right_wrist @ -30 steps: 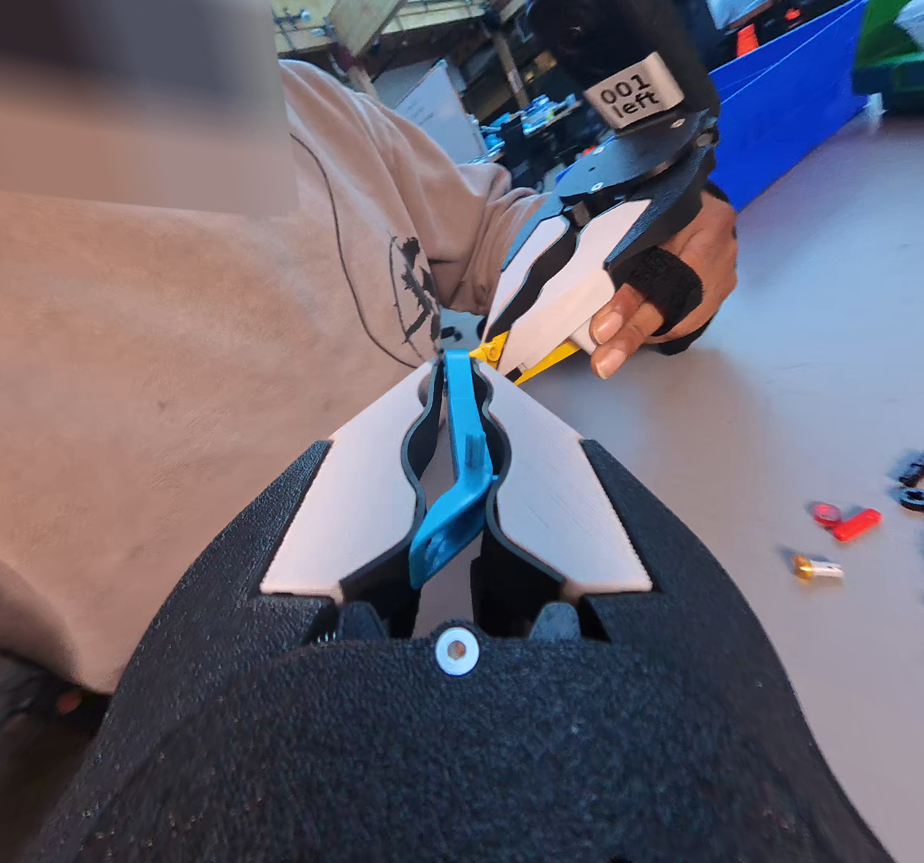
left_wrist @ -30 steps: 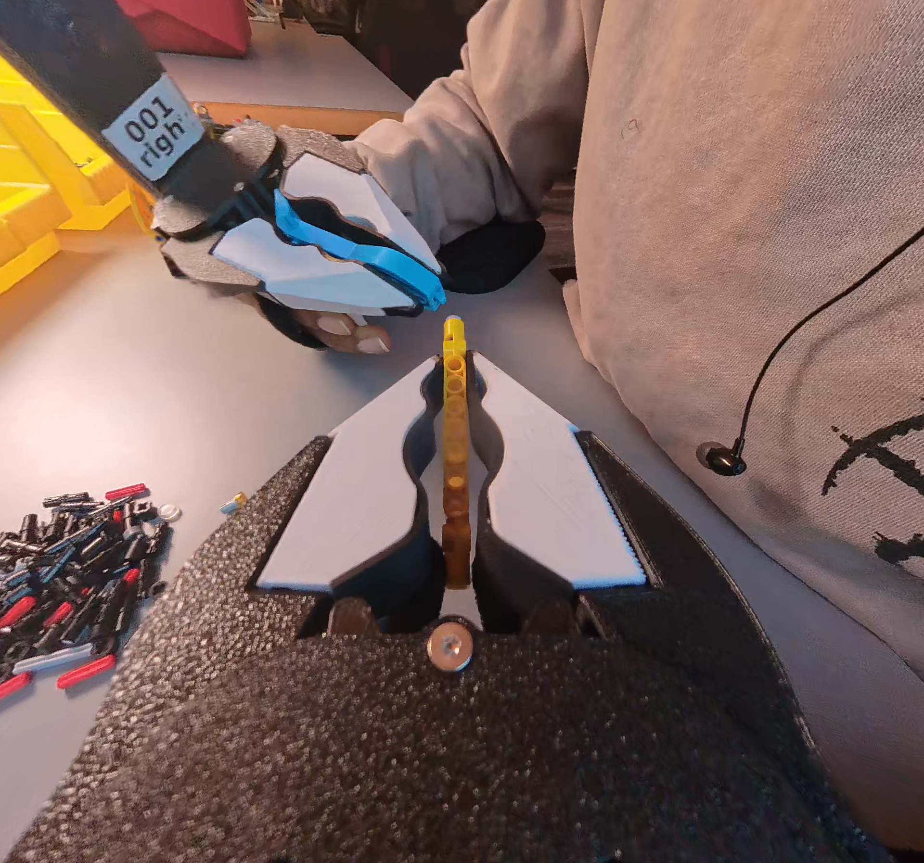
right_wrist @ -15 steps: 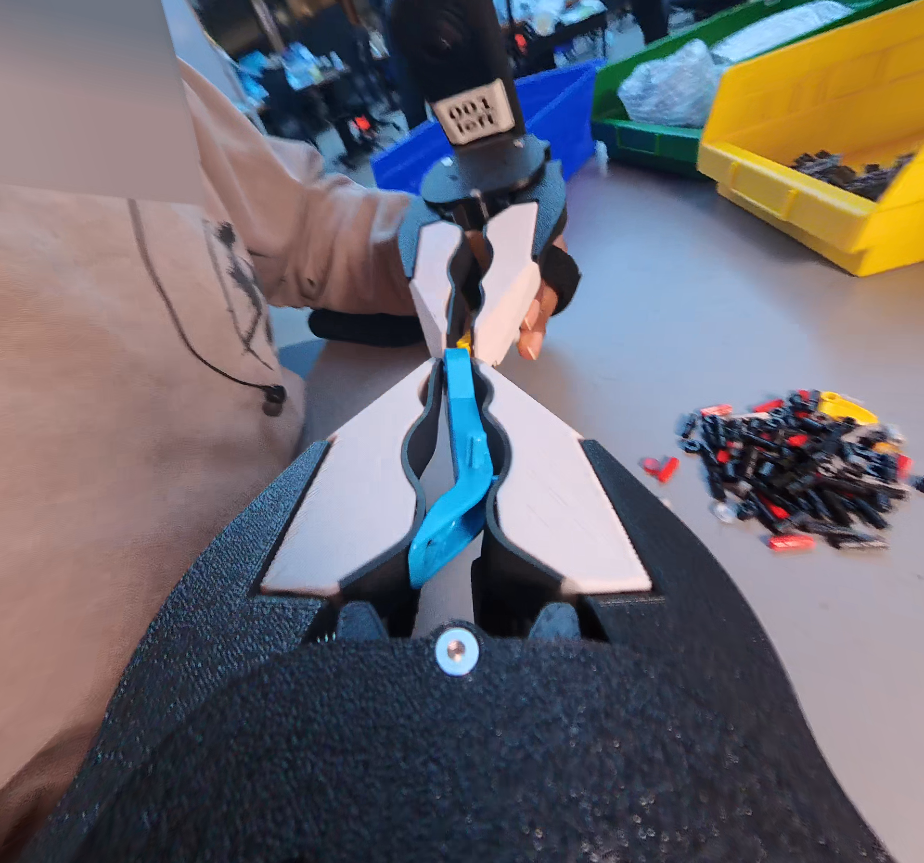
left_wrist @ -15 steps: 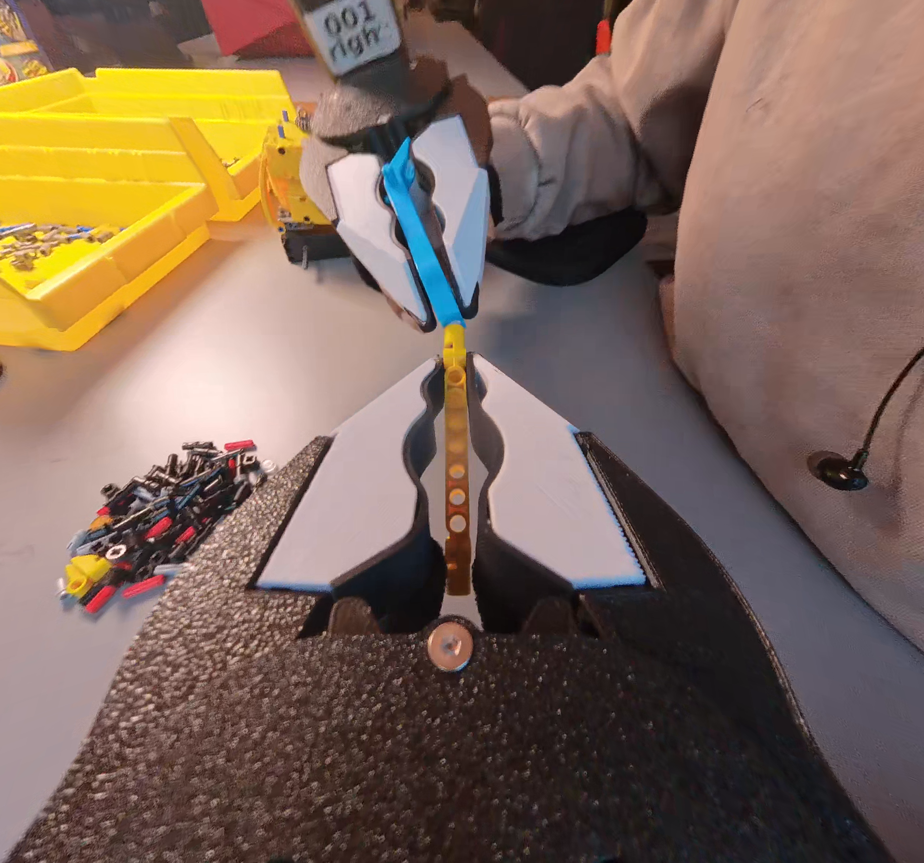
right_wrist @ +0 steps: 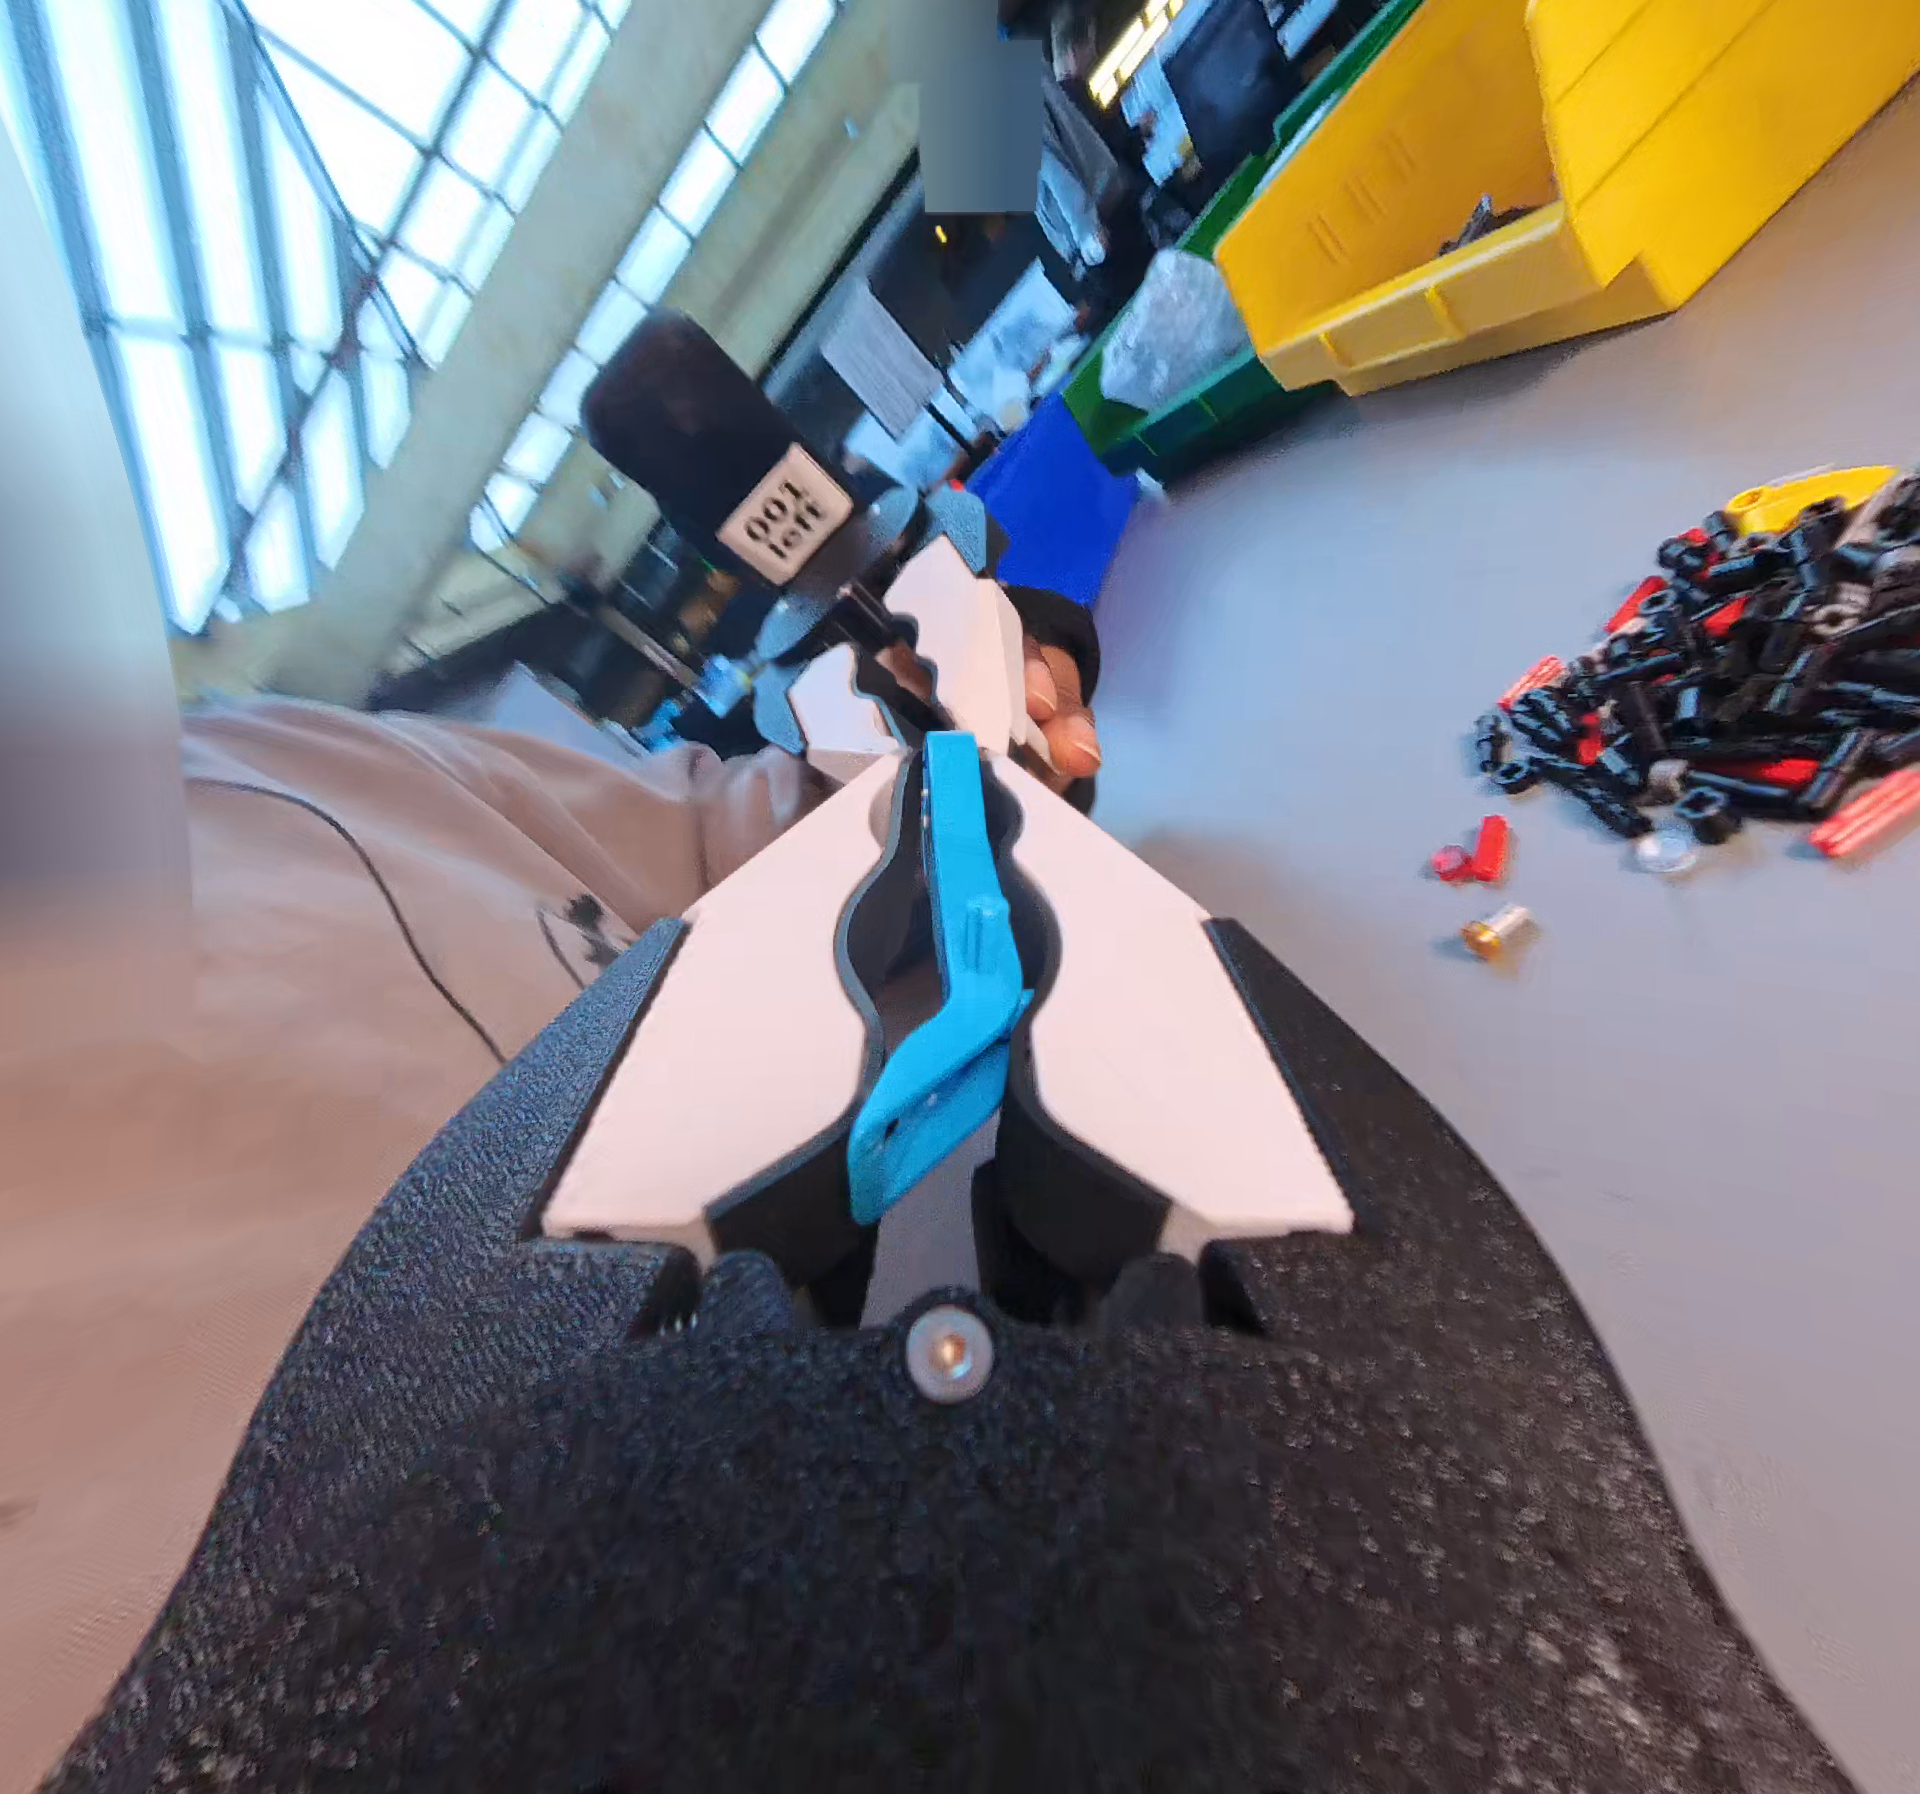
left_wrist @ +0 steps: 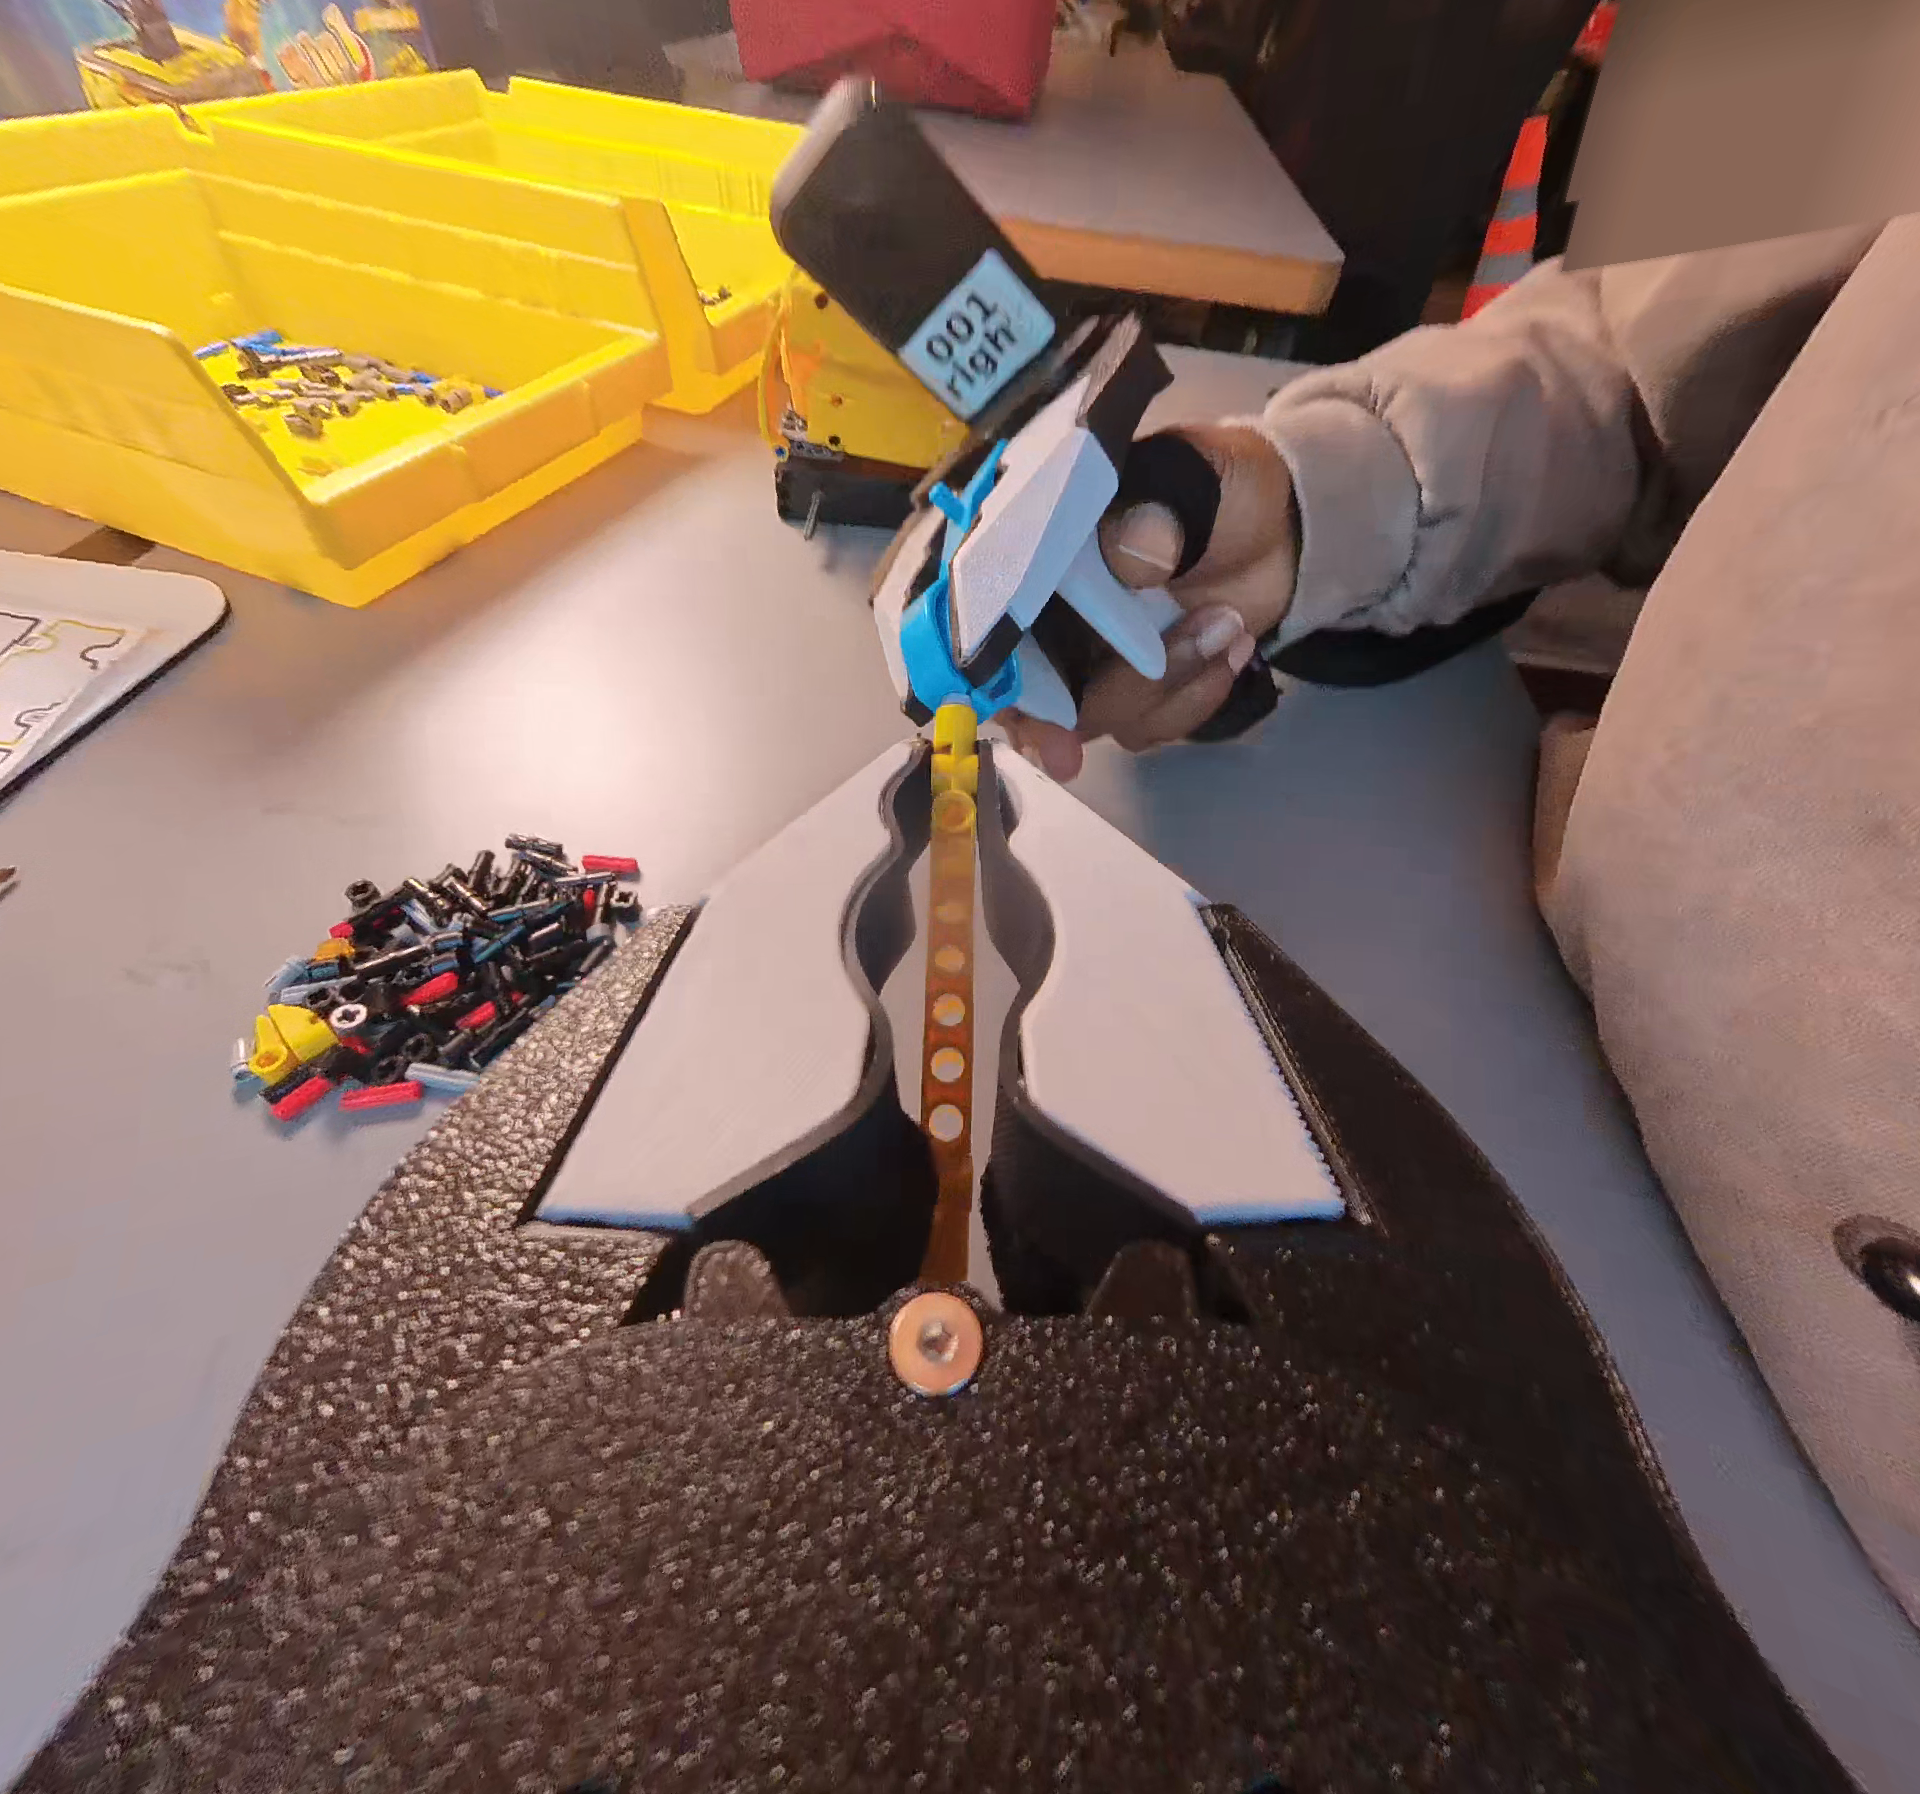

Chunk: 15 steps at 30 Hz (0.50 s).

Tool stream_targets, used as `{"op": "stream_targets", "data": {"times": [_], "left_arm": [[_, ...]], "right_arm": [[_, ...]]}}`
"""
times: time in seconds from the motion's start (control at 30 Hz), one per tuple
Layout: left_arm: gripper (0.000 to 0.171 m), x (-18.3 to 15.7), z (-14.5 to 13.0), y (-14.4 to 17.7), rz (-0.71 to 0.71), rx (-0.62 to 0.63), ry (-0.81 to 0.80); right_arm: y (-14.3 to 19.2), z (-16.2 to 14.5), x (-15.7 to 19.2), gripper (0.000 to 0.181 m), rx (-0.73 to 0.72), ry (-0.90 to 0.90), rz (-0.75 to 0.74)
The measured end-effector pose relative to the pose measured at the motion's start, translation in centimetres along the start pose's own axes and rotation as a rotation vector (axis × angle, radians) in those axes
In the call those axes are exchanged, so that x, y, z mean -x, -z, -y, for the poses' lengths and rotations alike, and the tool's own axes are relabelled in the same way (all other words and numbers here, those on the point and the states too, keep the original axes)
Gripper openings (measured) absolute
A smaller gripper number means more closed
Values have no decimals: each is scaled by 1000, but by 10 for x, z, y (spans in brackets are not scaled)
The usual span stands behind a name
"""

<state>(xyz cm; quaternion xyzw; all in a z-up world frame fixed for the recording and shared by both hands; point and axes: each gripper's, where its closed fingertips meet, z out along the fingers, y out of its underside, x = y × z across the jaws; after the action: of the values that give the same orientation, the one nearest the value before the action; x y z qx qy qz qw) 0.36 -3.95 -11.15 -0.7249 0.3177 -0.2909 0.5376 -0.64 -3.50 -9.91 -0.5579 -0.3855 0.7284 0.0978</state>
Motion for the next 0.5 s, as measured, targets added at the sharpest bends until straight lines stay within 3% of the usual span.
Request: {"op": "stream_targets", "data": {"times": [0.27,0.5], "left_arm": [[6,-4,32,7,-52,-195,108],[6,-12,47,13,-138,-302,174]], "right_arm": [[1,20,20,8,-238,-236,240],[2,26,37,8,-303,-254,364]]}}
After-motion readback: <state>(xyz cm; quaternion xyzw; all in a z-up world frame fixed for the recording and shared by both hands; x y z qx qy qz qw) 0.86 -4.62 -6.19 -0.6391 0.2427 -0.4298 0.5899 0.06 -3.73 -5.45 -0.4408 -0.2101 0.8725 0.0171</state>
